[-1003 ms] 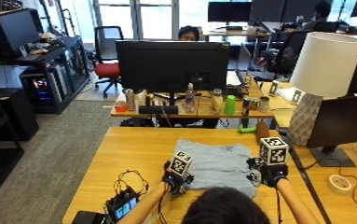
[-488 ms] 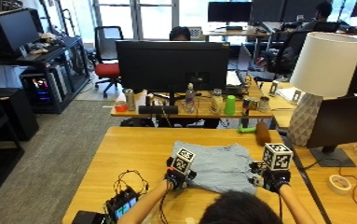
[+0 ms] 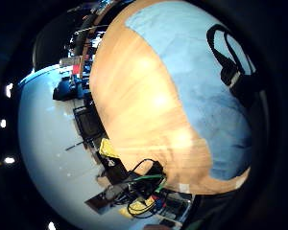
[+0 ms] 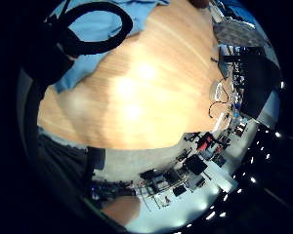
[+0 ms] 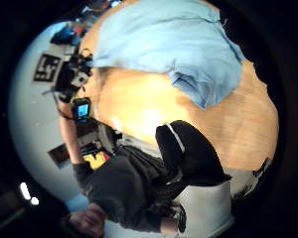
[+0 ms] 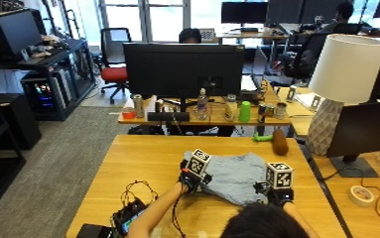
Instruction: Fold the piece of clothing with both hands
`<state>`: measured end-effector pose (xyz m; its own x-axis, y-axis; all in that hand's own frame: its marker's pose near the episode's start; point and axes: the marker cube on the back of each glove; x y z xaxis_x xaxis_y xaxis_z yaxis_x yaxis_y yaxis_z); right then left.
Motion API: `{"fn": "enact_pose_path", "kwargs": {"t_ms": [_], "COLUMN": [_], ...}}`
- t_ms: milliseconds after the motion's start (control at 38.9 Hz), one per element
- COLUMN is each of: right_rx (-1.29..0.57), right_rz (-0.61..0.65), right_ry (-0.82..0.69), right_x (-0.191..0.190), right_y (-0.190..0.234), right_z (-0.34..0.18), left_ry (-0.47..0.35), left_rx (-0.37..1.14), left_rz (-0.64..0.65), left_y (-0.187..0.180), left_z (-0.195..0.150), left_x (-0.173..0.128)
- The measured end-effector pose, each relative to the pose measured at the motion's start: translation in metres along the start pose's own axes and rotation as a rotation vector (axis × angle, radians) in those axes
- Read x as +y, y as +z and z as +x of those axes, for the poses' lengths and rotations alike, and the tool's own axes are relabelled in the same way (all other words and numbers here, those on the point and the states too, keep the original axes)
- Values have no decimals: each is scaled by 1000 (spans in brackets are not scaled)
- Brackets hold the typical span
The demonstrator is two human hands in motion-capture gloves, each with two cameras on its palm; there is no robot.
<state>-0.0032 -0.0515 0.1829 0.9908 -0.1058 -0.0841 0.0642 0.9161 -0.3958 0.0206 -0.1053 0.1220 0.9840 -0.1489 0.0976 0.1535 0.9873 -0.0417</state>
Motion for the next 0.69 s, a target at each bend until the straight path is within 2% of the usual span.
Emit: {"fn": "enact_pose_path", "kwargs": {"t_ms": [77, 206, 309, 411, 488, 591, 694], "right_rx": [44, 185, 225, 212, 221, 260, 241], "right_rz": [-21, -5, 39, 27, 88, 162, 150], "right_ry": [36, 99, 82, 87, 86, 71, 66], "right_x": [-33, -39, -20, -37, -52, -64, -55], "right_y": [28, 47, 44, 57, 59, 57, 44], "right_z": [13, 7, -9, 1, 7, 12, 7], "left_ry": [-13, -58, -49, -44, -58, -37, -38], "left_rx": [-22, -2, 73, 95, 71, 59, 49], "left_rz": [19, 81, 48, -2, 39, 89, 69], "left_y": [-7, -20, -23, -21, -20, -20, -16], "left_z": [-3, -11, -11, -12, -17, -19, -21], "left_x": [-1, -4, 6, 11, 8, 8, 14]}}
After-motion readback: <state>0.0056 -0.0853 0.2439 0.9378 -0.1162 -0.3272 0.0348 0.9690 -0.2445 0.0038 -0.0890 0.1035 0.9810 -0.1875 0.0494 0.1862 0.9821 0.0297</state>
